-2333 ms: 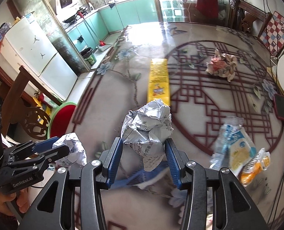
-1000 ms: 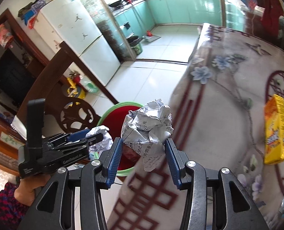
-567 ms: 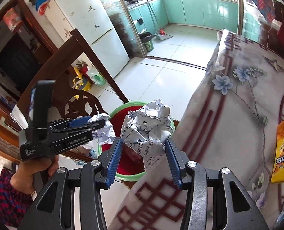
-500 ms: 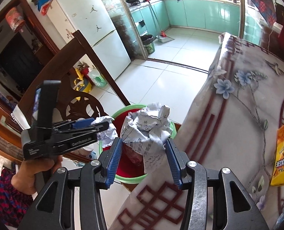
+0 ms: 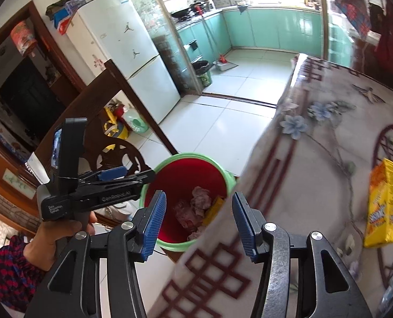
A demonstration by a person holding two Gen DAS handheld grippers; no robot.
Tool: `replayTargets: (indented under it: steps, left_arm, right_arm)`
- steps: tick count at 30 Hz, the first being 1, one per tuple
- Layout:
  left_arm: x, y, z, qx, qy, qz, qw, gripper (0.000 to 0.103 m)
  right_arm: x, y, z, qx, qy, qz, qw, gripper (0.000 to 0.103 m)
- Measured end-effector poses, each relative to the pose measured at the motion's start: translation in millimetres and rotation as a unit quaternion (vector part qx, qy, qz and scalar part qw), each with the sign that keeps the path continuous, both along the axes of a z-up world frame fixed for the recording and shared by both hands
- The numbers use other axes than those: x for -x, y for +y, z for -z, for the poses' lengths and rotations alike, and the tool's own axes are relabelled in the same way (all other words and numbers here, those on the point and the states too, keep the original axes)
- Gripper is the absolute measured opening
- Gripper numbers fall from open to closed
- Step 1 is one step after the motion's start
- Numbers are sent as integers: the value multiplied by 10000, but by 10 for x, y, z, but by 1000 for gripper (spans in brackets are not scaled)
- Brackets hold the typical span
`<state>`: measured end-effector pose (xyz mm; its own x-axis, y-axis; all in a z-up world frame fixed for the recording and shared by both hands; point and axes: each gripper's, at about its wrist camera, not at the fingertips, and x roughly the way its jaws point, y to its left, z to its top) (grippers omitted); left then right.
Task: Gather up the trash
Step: 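Grasp the blue-white snack packet with the left tool while the right tool grasps the yellow snack bag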
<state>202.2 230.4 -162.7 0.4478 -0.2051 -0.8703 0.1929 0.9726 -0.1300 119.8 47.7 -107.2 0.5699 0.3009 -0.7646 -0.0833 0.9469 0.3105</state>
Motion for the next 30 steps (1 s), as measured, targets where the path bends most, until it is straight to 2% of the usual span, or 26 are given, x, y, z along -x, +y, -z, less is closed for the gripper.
replayTargets:
  steps: [8, 11, 17, 21, 25, 28, 30]
  left_arm:
    - [330, -531, -161, 27, -50, 605, 9982, 71]
    - [485, -802, -210, 47, -100, 875, 9961, 72]
    - [876, -1447, -216, 147, 84, 1420, 9897, 71]
    - [1168, -1949, -246, 283, 181, 1809, 9829, 72]
    - [1466, -2449, -292, 422, 242, 2247, 9732, 72]
    - [1662, -2783, -336, 367, 223, 2575, 9653, 72]
    - [1784, -2960, -371, 351, 181, 2745, 9608, 72]
  right_arm:
    - [730, -835, -71, 77, 76, 969, 9952, 53]
    - [1100, -1217, 9, 190, 325, 1315, 9906, 56]
    - [1926, -1983, 120, 457, 725, 2038, 9752, 56]
    - [2384, -2631, 247, 225, 826, 2845, 9549, 56]
    - [2603, -3289, 458, -143, 879, 3688, 9252, 56]
    - [2592, -3617, 689, -588, 1031, 3932, 9118, 56]
    - [2545, -3755, 856, -740, 1195, 3958, 9075, 56]
